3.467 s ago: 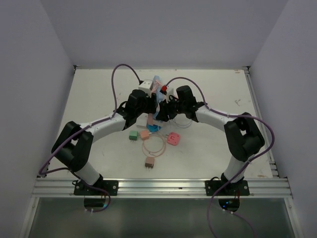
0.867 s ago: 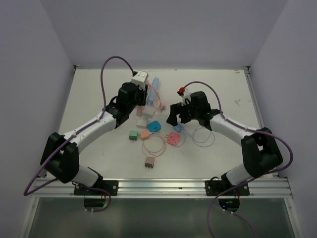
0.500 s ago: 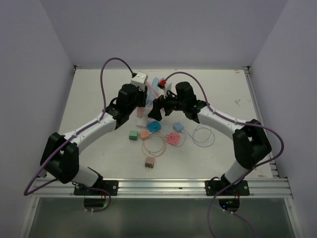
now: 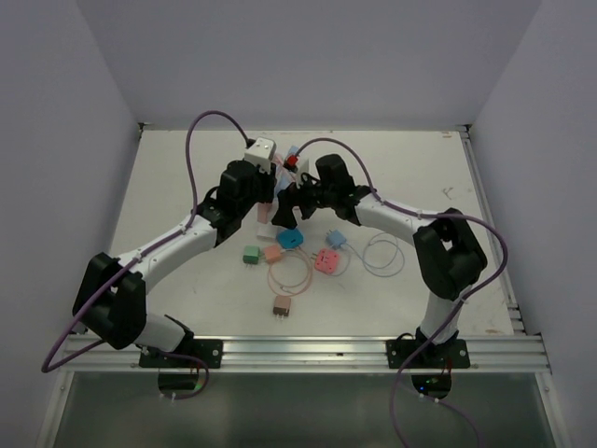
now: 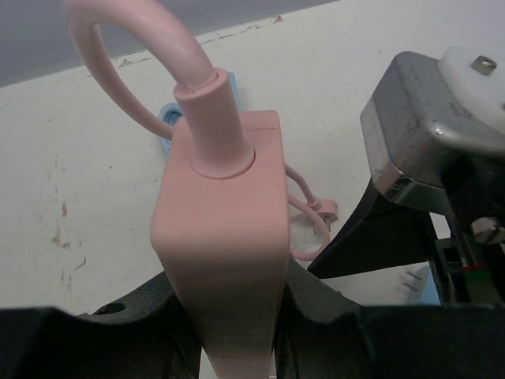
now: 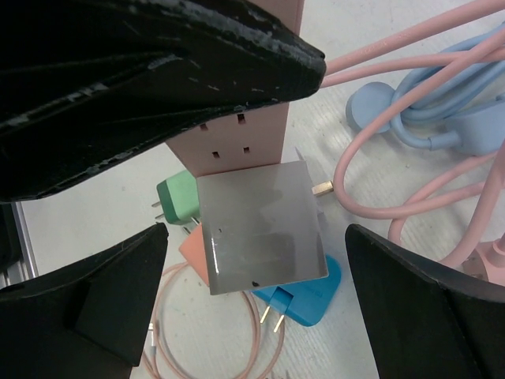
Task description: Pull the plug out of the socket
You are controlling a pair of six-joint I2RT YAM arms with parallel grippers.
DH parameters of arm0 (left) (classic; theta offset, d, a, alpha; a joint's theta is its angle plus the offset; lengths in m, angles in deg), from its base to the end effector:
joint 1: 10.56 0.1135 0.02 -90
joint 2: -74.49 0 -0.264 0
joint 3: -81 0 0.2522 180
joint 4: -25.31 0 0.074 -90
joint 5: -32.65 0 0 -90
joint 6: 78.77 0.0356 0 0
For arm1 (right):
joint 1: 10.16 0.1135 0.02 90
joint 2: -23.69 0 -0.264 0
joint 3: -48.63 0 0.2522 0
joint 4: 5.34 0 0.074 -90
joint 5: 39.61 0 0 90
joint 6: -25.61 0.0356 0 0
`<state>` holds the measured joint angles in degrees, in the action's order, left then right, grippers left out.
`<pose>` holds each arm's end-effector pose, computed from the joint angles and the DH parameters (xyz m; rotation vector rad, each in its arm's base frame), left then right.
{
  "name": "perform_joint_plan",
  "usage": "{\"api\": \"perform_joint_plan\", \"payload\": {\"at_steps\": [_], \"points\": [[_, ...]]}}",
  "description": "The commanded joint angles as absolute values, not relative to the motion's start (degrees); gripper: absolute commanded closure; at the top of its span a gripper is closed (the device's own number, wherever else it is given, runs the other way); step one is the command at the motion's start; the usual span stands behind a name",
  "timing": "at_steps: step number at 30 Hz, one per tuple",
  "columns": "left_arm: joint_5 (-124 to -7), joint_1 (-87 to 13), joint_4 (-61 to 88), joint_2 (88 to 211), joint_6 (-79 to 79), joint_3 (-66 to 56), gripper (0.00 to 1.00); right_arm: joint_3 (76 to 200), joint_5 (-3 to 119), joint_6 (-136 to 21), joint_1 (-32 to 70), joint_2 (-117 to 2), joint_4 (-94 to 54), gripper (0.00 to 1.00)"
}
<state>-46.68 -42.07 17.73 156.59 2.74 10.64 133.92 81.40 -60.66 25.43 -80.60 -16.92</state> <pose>0.2878 -0.1687 0.2876 0.2570 1.8955 -0.2954 0.3257 0.2556 0.2341 -0.9155 1.9700 0.9725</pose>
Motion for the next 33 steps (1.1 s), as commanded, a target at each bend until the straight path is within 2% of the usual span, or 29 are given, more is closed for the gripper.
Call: {"api": "perform_joint_plan", "payload": {"at_steps": [1, 9, 11, 12, 13, 15, 16, 18, 19, 33], "points": [[-46.54, -41.59, 27.02, 152.53, 1.3, 9.58, 1.0, 136.75, 81.24, -62.81, 25.61, -81.78, -16.9, 0.02], [-46.98, -41.59, 27.46, 152.45, 1.48, 9.93, 1.0, 137.37, 83.88, -63.42, 25.61, -83.27, -17.6, 0.12], [-46.98, -41.59, 27.81, 152.45, 1.56, 10.11, 1.0, 137.28, 84.32, -63.51, 25.61, -83.45, -17.78, 0.22], [-46.98, -41.59, 27.99, 152.53, 2.0, 10.2, 1.0, 137.19, 84.41, -63.51, 25.61, -83.45, -17.86, 0.28], [-46.81, -41.59, 28.07, 152.45, 2.26, 10.28, 1.0, 137.1, 84.41, -63.51, 25.61, -83.19, -17.87, 0.42], [-45.85, -41.59, 28.43, 152.71, 3.14, 10.55, 1.0, 137.01, 84.32, -63.86, 25.61, -83.1, -18.3, 0.59], [-45.49, -41.59, 28.43, 152.8, 3.41, 10.64, 1.0, 136.93, 84.15, -63.95, 25.61, -82.66, -18.57, 0.76], [-44.44, -41.59, 28.95, 153.15, 4.89, 11.07, 1.0, 136.4, 83.88, -63.95, 25.61, -82.05, -18.92, 0.89], [-44.0, -41.59, 29.13, 153.24, 5.34, 11.25, 1.0, 136.14, 83.45, -65.69, 25.52, -81.35, -20.23, 1.0], [-36.62, -41.5, 32.38, 155.7, 14.56, 13.27, 1.0, 132.54, 75.53, -65.71, 24.29, -72.48, -36.85, 1.0]]}}
